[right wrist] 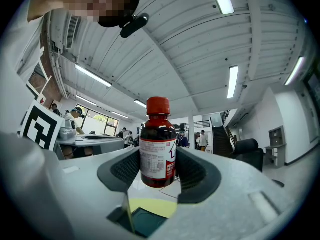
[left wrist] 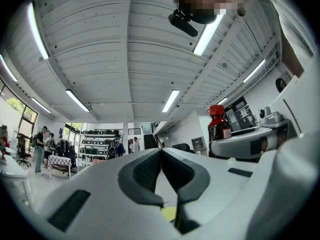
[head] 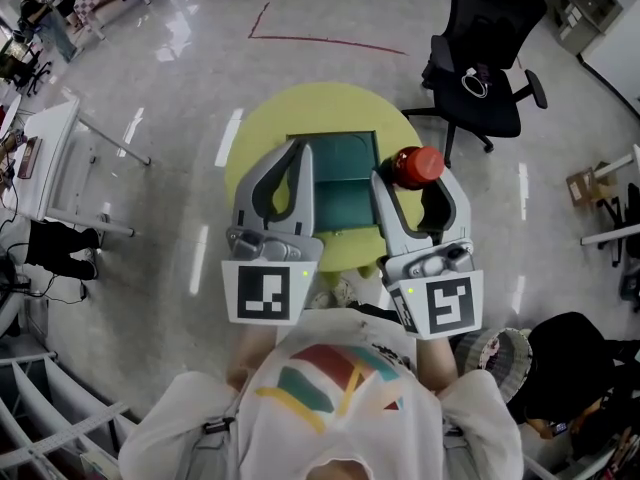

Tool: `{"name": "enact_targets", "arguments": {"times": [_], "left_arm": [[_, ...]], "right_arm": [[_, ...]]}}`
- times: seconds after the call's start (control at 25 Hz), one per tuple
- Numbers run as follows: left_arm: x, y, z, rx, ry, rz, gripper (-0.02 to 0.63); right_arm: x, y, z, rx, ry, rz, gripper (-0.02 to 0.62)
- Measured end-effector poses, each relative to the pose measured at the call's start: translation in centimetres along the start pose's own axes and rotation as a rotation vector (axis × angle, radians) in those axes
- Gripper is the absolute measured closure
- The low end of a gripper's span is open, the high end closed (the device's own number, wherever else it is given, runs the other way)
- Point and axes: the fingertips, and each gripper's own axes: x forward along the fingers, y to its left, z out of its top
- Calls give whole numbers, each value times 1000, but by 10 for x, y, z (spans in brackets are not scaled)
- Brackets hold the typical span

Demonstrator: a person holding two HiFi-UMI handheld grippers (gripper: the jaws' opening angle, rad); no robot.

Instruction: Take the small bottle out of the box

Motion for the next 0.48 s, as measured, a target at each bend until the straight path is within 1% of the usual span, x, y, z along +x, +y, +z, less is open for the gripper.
{"name": "enact_targets", "arguments": {"times": [0.48], "left_arm": [[2, 3, -2, -9, -2, 3, 591]], "right_arm": [[1, -2, 3, -7, -5, -9, 385]]}}
